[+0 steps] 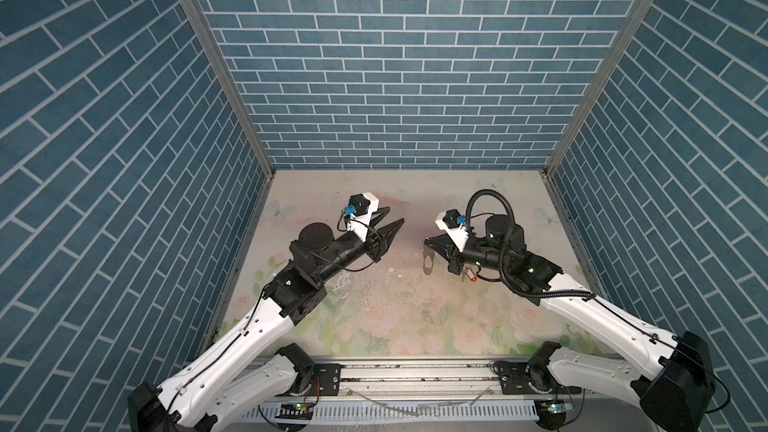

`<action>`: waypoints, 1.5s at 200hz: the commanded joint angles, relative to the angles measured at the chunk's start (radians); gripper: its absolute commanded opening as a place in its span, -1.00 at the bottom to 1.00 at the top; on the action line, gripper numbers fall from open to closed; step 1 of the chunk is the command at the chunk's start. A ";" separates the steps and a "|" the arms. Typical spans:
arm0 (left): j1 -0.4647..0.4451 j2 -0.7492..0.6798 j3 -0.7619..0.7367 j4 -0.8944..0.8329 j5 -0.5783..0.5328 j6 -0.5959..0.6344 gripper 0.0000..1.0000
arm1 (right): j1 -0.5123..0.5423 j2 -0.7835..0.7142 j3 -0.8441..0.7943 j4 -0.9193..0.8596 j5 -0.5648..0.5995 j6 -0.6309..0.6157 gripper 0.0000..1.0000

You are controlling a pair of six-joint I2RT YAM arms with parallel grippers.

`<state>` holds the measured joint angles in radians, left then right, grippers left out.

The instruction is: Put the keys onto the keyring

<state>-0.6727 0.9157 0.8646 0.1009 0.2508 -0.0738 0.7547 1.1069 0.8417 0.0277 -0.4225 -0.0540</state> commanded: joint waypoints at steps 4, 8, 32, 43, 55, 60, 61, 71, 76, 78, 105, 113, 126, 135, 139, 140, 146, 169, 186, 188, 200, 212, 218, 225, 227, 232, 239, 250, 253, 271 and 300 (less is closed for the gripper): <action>-0.004 0.058 0.057 -0.243 0.040 0.060 -0.03 | 0.007 -0.005 -0.003 0.002 -0.019 -0.084 -1.00; -0.005 0.064 0.064 -0.254 0.049 0.065 -0.02 | 0.006 -0.004 0.000 -0.006 -0.028 -0.087 -1.00; -0.014 0.091 0.101 -0.312 0.098 0.105 -0.02 | 0.006 0.000 0.029 -0.061 -0.108 -0.114 -1.00; -0.020 0.096 0.107 -0.324 0.127 0.122 -0.04 | 0.006 0.007 0.052 -0.101 -0.141 -0.128 -1.00; -0.026 0.100 0.105 -0.321 0.166 0.138 -0.05 | 0.005 0.019 0.083 -0.158 -0.180 -0.151 -1.00; -0.029 0.101 0.102 -0.318 0.178 0.144 -0.05 | 0.006 0.025 0.097 -0.179 -0.194 -0.158 -1.00; -0.030 0.101 0.102 -0.317 0.179 0.145 -0.05 | 0.005 0.026 0.099 -0.184 -0.197 -0.159 -1.00; -0.034 0.101 0.097 -0.308 0.197 0.152 -0.06 | 0.005 0.035 0.121 -0.219 -0.221 -0.172 -1.00; -0.037 0.104 0.093 -0.301 0.206 0.156 -0.06 | 0.004 0.040 0.130 -0.234 -0.231 -0.176 -1.00; -0.038 0.104 0.092 -0.299 0.210 0.156 -0.06 | 0.004 0.040 0.134 -0.238 -0.235 -0.176 -1.00; -0.044 0.110 0.078 -0.278 0.260 0.161 -0.07 | 0.004 0.051 0.158 -0.262 -0.267 -0.180 -1.00; -0.048 0.111 0.077 -0.274 0.269 0.161 -0.08 | 0.004 0.053 0.164 -0.265 -0.272 -0.179 -1.00; -0.050 0.113 0.075 -0.278 0.267 0.162 -0.08 | 0.005 0.056 0.169 -0.263 -0.277 -0.176 -1.00; -0.050 0.111 0.072 -0.281 0.261 0.160 -0.09 | 0.005 0.058 0.171 -0.261 -0.273 -0.169 -1.00; -0.050 0.109 0.069 -0.281 0.255 0.159 -0.09 | 0.004 0.059 0.173 -0.259 -0.270 -0.169 -1.00; -0.050 0.109 0.069 -0.280 0.253 0.159 -0.09 | 0.004 0.059 0.174 -0.259 -0.270 -0.167 -1.00; -0.050 0.106 0.063 -0.279 0.243 0.156 -0.09 | 0.005 0.061 0.176 -0.257 -0.268 -0.162 -1.00; -0.050 0.082 0.031 -0.261 0.215 0.145 -0.07 | 0.005 0.064 0.179 -0.255 -0.268 -0.158 -1.00; -0.050 0.060 0.009 -0.246 0.170 0.136 -0.06 | 0.005 0.061 0.177 -0.250 -0.265 -0.153 -1.00; -0.051 0.058 0.006 -0.247 0.160 0.134 -0.06 | 0.005 0.061 0.177 -0.248 -0.263 -0.151 -1.00; -0.050 0.043 -0.013 -0.238 0.115 0.122 -0.05 | 0.002 0.059 0.176 -0.242 -0.254 -0.142 -1.00; -0.050 0.030 -0.042 -0.222 0.078 0.109 -0.04 | -0.001 0.055 0.176 -0.232 -0.247 -0.129 -1.00; -0.051 0.024 -0.057 -0.207 0.061 0.099 -0.04 | -0.004 0.052 0.177 -0.228 -0.252 -0.126 -1.00; -0.051 0.020 -0.079 -0.189 0.047 0.091 -0.03 | -0.010 0.050 0.177 -0.223 -0.262 -0.118 -1.00; -0.050 0.019 -0.084 -0.184 0.046 0.088 -0.03 | -0.012 0.050 0.177 -0.220 -0.266 -0.115 -1.00; -0.050 0.018 -0.098 -0.168 0.042 0.081 -0.04 | -0.017 0.047 0.176 -0.212 -0.279 -0.106 -1.00; -0.050 0.019 -0.118 -0.144 0.038 0.073 -0.03 | -0.028 0.043 0.173 -0.200 -0.298 -0.094 -1.00; -0.051 0.026 -0.143 -0.110 0.036 0.061 -0.04 | -0.051 0.038 0.169 -0.172 -0.330 -0.068 -1.00; -0.051 0.028 -0.149 -0.101 0.035 0.058 -0.04 | -0.057 0.037 0.168 -0.164 -0.343 -0.057 -1.00; -0.050 0.046 -0.192 -0.049 0.024 0.046 -0.04 | -0.103 0.026 0.156 -0.104 -0.407 0.002 -1.00; -0.051 0.089 -0.255 0.076 0.035 0.031 -0.05 | -0.136 0.015 0.159 -0.067 -0.462 0.042 -1.00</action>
<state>-0.7189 0.9760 0.6525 0.0360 0.2916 -0.0174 0.6384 1.1564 0.9680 -0.1257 -0.7853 -0.0704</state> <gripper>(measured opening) 0.476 0.045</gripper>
